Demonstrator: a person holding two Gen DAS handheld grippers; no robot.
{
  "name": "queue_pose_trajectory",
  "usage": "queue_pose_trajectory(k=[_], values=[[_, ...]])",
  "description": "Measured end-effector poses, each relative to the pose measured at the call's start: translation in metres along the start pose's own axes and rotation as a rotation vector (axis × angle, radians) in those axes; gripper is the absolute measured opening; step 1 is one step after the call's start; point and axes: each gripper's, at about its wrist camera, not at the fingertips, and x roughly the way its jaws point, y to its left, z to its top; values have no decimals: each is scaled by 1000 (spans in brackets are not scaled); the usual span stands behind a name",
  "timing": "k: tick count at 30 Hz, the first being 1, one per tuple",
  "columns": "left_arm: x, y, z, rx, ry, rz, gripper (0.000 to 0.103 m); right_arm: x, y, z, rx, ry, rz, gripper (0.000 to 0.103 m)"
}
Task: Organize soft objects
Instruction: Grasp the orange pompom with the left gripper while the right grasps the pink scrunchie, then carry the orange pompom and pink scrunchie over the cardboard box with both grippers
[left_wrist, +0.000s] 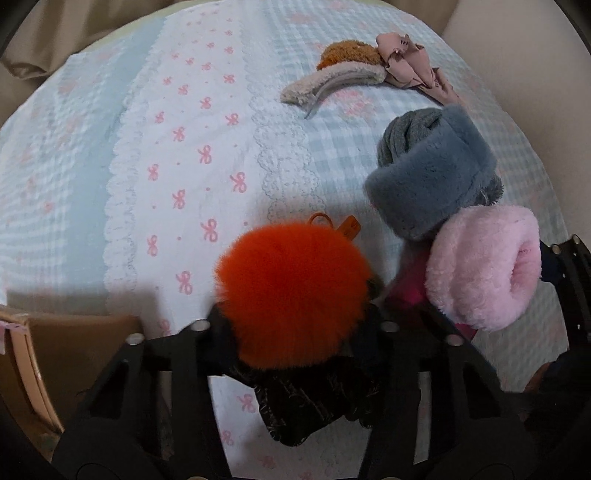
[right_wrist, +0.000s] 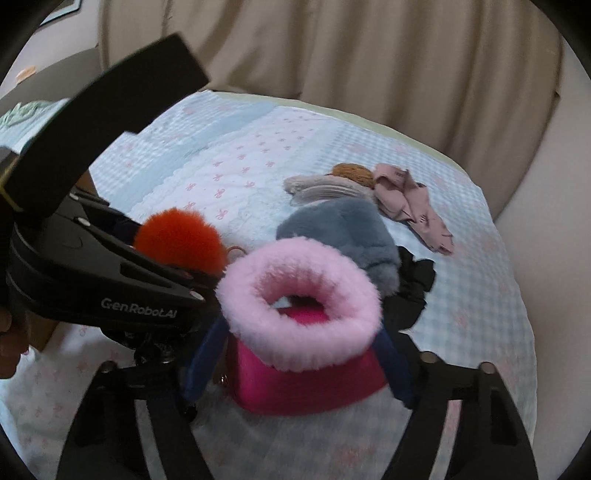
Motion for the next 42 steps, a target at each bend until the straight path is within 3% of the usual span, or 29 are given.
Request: queue_pose_trajectory(k=[4,10,22,29,42], values=[[-1,2,0,-12,-1,-13,36,7,0,3,-11,-1,27,49],[-9,3,6,-14,-35,-15,35,3,-2,5,21,-6,41,37],[-52,-4,7,-14,-113,-27,34,-24,-4,12,60,-55,24,36],[-115,-10,1,-17,-195,-40,34,-64,-11,27,97,-94,-18,36],[-266,2,-22,-75,-353,-52,34,-186,-12,76,170,-165,-83,36]])
